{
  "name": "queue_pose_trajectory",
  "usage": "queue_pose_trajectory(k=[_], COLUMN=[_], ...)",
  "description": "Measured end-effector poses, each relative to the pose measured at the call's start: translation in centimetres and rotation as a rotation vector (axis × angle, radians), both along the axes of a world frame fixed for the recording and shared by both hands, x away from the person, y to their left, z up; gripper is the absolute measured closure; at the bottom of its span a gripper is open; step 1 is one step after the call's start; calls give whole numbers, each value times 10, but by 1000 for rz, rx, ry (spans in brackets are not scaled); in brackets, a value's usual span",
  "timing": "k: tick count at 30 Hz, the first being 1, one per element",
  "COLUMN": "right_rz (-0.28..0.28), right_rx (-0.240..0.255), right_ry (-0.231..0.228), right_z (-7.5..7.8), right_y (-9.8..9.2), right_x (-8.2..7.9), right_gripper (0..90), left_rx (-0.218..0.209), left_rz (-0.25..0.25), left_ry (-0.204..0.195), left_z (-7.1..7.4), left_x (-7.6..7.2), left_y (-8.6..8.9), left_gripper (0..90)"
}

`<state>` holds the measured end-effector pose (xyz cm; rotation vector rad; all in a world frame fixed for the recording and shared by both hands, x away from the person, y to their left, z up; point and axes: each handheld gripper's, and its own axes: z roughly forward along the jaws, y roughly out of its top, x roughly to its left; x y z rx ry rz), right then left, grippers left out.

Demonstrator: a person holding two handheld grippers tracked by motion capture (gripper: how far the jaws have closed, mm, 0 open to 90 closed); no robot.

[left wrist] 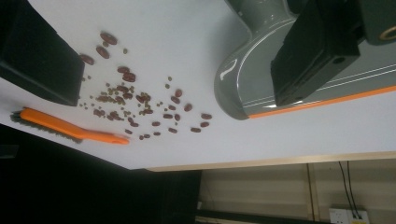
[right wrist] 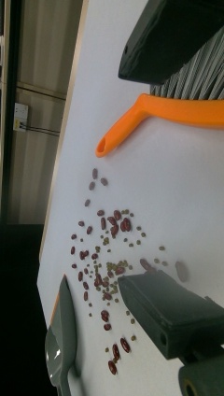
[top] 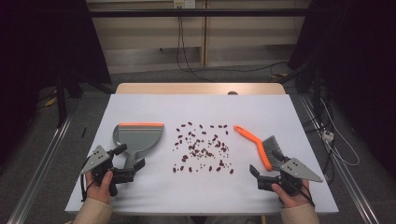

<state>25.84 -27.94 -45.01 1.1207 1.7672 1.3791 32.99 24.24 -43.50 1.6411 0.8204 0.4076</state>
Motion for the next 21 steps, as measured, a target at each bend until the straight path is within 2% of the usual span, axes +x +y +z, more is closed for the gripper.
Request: queue_pose_trajectory(k=[11, 16, 19, 21], right_rz=[-1, 11, 10, -2], right_rx=[-20, -16, -18, -16], right_ry=[4, 17, 19, 19], right_z=[2, 0, 1, 2], right_y=[1, 2, 1, 2], right_x=[6, 7, 9, 12], right_gripper=[29, 29, 29, 29], left_rx=[2, -1, 11, 2], left_rz=[-7, -6, -11, -8], left_ry=[0, 0, -10, -9], left_z=[0, 0, 2, 2], left_x=[1, 1, 2, 1], left_y=[-1, -2, 0, 1], left_gripper=[26, 25, 25, 25])
